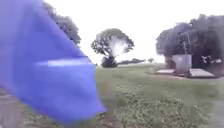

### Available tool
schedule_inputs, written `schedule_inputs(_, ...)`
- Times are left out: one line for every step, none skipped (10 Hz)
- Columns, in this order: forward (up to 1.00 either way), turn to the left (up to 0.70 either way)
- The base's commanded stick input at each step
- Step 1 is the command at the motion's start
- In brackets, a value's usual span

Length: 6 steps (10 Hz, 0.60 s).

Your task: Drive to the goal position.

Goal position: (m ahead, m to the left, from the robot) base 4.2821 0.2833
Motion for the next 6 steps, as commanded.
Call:
schedule_inputs(1.0, 0.0)
schedule_inputs(1.0, 0.0)
schedule_inputs(1.0, 0.0)
schedule_inputs(1.0, 0.0)
schedule_inputs(1.0, 0.0)
schedule_inputs(1.0, 0.0)
